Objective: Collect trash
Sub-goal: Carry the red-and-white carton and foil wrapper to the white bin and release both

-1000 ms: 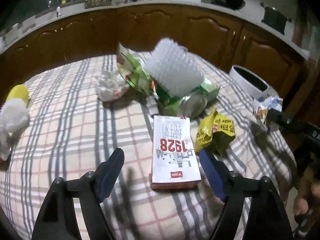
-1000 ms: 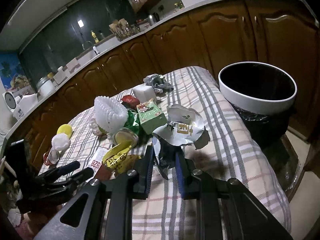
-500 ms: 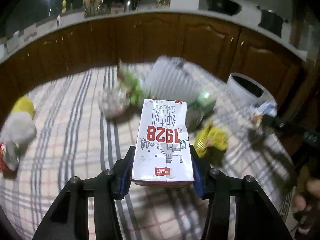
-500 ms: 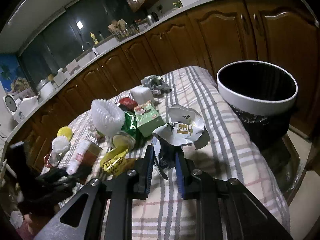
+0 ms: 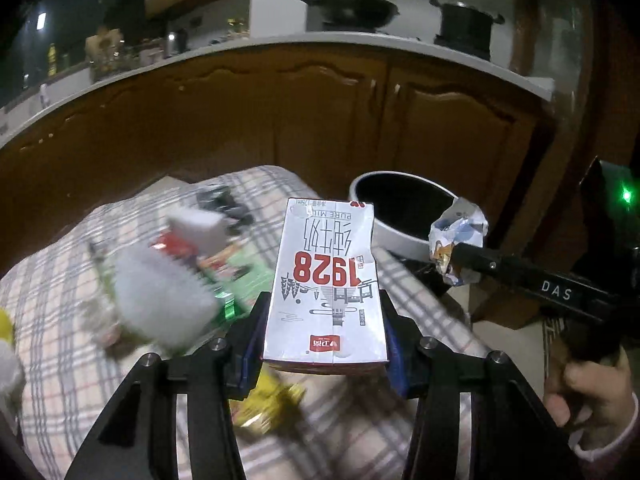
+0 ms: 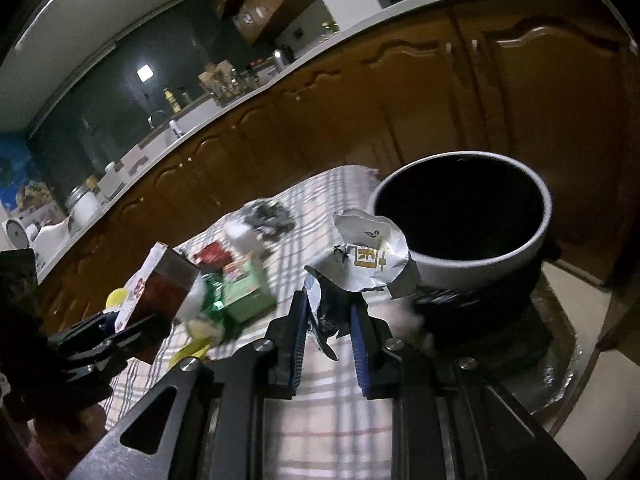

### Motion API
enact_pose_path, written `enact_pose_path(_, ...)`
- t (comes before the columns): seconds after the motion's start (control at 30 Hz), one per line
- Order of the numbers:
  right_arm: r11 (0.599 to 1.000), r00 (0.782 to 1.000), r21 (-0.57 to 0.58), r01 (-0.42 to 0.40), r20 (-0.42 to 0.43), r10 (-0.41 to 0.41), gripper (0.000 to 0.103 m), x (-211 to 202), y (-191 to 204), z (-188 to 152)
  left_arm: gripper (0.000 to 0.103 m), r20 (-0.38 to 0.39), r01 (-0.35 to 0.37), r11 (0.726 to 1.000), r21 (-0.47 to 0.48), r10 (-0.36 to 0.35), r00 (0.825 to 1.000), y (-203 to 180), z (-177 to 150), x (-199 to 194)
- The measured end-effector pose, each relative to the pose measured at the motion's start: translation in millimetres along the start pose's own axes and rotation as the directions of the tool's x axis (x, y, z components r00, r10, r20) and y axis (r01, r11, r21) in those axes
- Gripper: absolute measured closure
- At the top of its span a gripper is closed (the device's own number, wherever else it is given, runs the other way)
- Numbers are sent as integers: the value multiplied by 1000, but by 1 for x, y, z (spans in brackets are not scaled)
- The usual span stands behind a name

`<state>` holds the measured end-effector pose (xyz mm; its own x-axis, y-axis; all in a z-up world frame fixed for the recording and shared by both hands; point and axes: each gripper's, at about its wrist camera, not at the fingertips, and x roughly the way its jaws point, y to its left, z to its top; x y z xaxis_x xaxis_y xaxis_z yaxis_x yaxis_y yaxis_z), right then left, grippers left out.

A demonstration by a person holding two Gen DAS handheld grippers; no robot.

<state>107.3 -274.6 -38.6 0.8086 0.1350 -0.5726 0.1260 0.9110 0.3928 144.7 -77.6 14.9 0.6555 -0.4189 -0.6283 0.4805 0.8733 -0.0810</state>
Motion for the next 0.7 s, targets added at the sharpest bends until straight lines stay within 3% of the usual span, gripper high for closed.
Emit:
enact_pose_path(0.33,996,997,27,80,-11,-80,82,0,-56,31,55,-63,56,997,45,-54,997,-32,47,83)
enact_pose_path(0.7,993,991,-11,117,-57,-117,82,14,-85,54,54,-109,86,995,47,-80,991,-40,79,133)
